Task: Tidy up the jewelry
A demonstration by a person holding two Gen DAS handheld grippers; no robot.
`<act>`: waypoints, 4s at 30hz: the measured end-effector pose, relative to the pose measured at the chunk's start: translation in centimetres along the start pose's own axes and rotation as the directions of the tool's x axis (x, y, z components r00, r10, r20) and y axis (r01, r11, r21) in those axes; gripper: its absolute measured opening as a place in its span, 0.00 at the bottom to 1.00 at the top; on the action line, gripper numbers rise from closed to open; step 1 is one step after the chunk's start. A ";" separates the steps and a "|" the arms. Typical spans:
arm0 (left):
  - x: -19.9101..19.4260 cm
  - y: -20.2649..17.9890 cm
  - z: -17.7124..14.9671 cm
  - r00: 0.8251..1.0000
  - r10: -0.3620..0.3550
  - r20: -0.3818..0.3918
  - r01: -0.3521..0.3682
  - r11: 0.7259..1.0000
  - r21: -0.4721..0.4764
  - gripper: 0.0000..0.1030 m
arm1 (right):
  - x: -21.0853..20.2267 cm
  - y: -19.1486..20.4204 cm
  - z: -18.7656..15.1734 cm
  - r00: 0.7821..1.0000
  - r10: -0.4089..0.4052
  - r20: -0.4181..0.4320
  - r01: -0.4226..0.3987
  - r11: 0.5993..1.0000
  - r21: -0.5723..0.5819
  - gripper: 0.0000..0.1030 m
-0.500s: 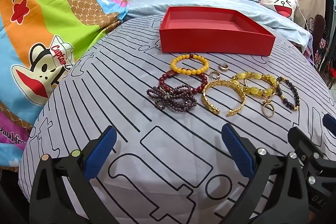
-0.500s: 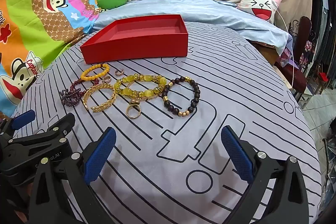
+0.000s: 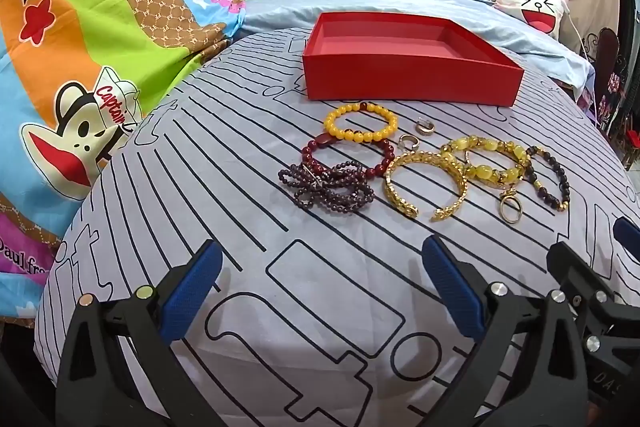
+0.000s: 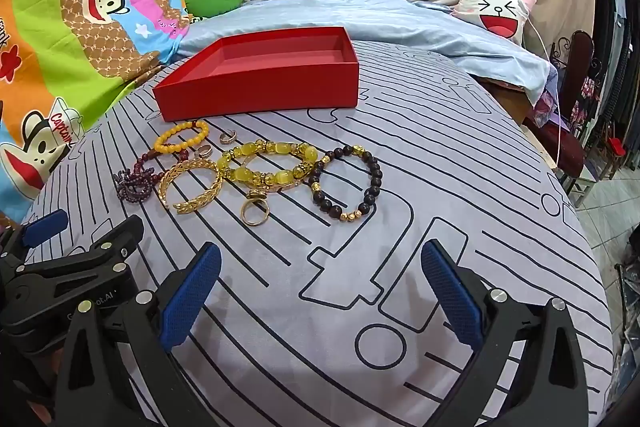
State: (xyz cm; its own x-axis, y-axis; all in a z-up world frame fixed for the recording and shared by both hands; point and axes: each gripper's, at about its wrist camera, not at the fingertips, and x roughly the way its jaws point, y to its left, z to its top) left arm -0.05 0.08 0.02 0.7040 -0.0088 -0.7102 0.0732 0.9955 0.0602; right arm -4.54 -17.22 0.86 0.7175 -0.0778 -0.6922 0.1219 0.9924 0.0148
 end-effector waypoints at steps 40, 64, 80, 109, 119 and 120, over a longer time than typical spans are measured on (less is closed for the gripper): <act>-0.2 -0.7 -0.2 1.000 -0.002 0.005 0.002 1.000 -0.003 0.93 | 0.0 0.0 0.0 1.000 0.002 -0.001 -0.002 1.000 0.002 0.94; -0.2 -0.8 -0.2 1.000 -0.002 0.006 0.002 1.000 -0.003 0.93 | -0.1 0.0 0.0 1.000 0.003 0.000 -0.003 1.000 0.003 0.94; -0.2 -0.7 -0.2 1.000 -0.004 0.008 0.004 1.000 -0.004 0.93 | -0.1 0.0 0.0 1.000 0.004 0.001 -0.004 1.000 0.004 0.94; 3.4 3.4 3.7 0.996 -0.009 -0.091 0.003 0.998 -0.068 0.93 | 1.3 -2.4 2.2 0.999 0.005 -0.044 -0.003 0.999 0.048 0.94; 5.1 2.3 3.9 0.990 -0.061 -0.125 0.053 0.996 -0.068 0.72 | 2.2 -2.4 2.7 0.998 0.010 -0.054 -0.008 0.999 0.051 0.94; 5.1 2.2 3.9 0.990 -0.068 -0.122 0.060 0.996 -0.066 0.68 | 2.3 -2.3 2.7 0.998 0.011 -0.054 -0.008 0.999 0.051 0.94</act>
State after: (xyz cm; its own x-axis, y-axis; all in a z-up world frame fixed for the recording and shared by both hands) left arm 6.46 1.90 -0.70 0.6058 -0.0644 -0.7930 0.0686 0.9972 -0.0287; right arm -1.35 -19.98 1.22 0.6804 -0.0618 -0.7302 0.1511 0.9869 0.0573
